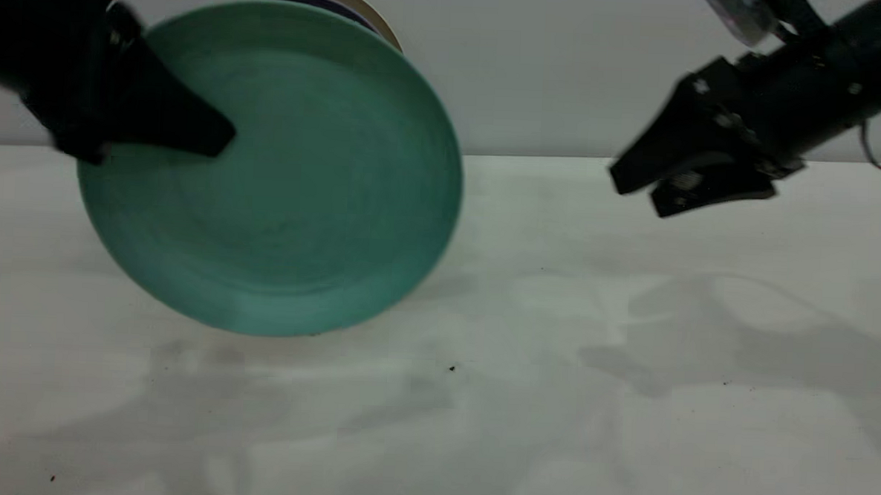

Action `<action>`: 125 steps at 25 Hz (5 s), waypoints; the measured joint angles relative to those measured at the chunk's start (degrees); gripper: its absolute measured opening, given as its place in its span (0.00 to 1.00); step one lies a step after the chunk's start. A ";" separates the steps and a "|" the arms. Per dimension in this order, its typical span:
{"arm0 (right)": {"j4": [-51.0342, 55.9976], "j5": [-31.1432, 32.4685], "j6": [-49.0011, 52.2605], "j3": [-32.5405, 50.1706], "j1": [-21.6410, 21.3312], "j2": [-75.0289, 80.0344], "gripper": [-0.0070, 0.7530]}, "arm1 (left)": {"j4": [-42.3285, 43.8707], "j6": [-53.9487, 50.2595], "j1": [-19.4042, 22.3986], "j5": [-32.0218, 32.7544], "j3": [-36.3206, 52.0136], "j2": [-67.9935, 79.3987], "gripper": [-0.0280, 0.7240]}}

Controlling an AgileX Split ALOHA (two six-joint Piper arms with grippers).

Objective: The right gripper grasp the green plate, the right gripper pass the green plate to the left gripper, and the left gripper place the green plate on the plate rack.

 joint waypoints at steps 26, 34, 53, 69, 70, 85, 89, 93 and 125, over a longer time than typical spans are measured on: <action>-5.07 -6.42 0.93 0.00 -1.93 0.00 0.75 | 28.18 -2.59 0.00 -8.07 -13.63 2.55 0.23; -5.75 -6.42 0.93 0.00 -1.93 0.00 0.75 | 27.90 -2.88 0.00 -10.46 -13.63 3.86 0.23; -6.55 -6.37 0.93 0.00 -1.93 0.00 0.75 | 27.73 -2.88 0.00 -15.44 -13.63 12.87 0.23; -6.60 -6.37 0.98 0.00 -1.93 0.00 0.75 | 27.73 -2.82 0.00 -16.17 -13.88 16.26 0.45; -6.60 -6.37 0.98 0.00 -1.93 0.00 0.75 | 27.59 -2.82 0.00 -16.17 -13.94 16.26 0.49; -6.60 -6.37 1.19 0.00 -1.93 0.00 0.75 | 26.26 -3.13 0.00 -12.66 -14.01 13.72 0.79; -7.90 -6.37 2.41 0.00 -1.93 0.00 0.75 | 26.23 -5.46 0.00 -13.22 -14.01 13.09 0.83; -9.55 -6.37 3.86 0.00 -1.93 0.00 0.75 | 26.23 -8.17 0.00 -13.61 -14.01 12.66 0.85; -76.51 16.96 65.26 -12.72 9.40 -22.32 0.73 | 53.68 -107.20 5.49 23.01 -18.08 -8.33 0.77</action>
